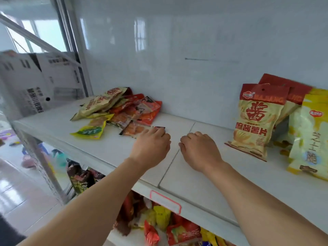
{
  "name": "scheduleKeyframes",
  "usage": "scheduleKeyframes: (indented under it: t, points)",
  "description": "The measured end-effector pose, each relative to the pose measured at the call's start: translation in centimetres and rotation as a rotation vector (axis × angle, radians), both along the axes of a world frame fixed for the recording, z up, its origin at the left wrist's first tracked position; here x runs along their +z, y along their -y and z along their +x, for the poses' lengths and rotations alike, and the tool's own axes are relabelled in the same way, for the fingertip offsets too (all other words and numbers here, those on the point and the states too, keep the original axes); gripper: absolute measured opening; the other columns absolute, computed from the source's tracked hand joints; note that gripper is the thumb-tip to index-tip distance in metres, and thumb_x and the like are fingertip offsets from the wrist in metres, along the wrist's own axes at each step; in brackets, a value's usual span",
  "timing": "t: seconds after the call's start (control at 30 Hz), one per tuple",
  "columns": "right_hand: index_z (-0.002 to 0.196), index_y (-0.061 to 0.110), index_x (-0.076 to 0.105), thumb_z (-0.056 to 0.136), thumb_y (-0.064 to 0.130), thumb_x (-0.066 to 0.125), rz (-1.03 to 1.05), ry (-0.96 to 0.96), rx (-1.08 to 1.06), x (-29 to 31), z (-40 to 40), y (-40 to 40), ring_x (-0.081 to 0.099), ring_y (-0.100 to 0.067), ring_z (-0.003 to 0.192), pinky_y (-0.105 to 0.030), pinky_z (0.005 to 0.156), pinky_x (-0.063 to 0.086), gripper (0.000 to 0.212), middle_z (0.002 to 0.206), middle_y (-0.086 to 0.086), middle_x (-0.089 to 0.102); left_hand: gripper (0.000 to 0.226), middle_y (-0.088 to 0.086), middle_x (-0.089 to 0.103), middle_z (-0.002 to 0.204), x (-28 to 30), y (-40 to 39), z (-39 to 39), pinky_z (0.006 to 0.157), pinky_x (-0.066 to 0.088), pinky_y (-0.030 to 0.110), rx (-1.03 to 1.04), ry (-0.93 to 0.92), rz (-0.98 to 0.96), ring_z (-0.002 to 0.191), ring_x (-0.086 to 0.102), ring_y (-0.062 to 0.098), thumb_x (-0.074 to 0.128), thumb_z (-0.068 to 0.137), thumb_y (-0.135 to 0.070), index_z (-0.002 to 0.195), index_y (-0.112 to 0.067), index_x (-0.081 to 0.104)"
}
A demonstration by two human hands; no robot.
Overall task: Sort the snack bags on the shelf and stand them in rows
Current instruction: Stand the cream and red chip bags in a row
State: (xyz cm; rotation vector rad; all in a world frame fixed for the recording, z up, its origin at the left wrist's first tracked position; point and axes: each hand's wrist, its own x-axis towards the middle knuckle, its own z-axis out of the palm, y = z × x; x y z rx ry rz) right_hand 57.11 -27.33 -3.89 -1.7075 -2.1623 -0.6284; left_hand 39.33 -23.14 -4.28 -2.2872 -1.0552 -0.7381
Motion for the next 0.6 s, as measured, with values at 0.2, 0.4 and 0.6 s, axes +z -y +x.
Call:
scheduleKeyframes:
  t: [0.2,0.4,0.6]
  points:
    - [0.106,0.016,0.063,0.102,0.027,0.039,-0.041,-0.045,-0.003,0.4,-10.2,-4.8,0.056,-0.028,0.102,-0.035,0.073,0.032,0.027,0.108,-0.003,0.066,0.009,0.0,0.066,0.077,-0.2,-4.1,-10.2,0.061,0.05,0.034,0.036,-0.018,0.02,0.072,0.065,0.025,0.076,0.079,-0.025,0.08,-0.016,0.072]
    - [0.1,0.017,0.064,0.102,0.03,0.038,-0.023,-0.14,0.016,1.4,-17.1,-10.9,0.058,-0.027,0.097,-0.035,0.069,0.039,0.029,0.102,-0.001,0.067,0.013,0.0,0.064,0.08,-0.6,-8.9,-18.0,0.064,0.053,0.038,0.101,0.072,-0.029,0.074,0.062,0.026,0.065,0.088,-0.025,0.08,-0.016,0.068]
    - [0.094,0.02,0.061,0.104,0.04,0.032,-0.017,-0.443,-0.054,2.7,-21.4,-19.1,0.06,-0.022,0.081,-0.036,0.064,0.048,0.036,0.089,0.003,0.064,0.021,0.001,0.068,0.09,0.3,-15.4,-23.1,0.065,0.052,0.037,0.187,0.221,-0.091,0.088,0.065,0.028,0.059,0.094,-0.033,0.09,-0.018,0.072]
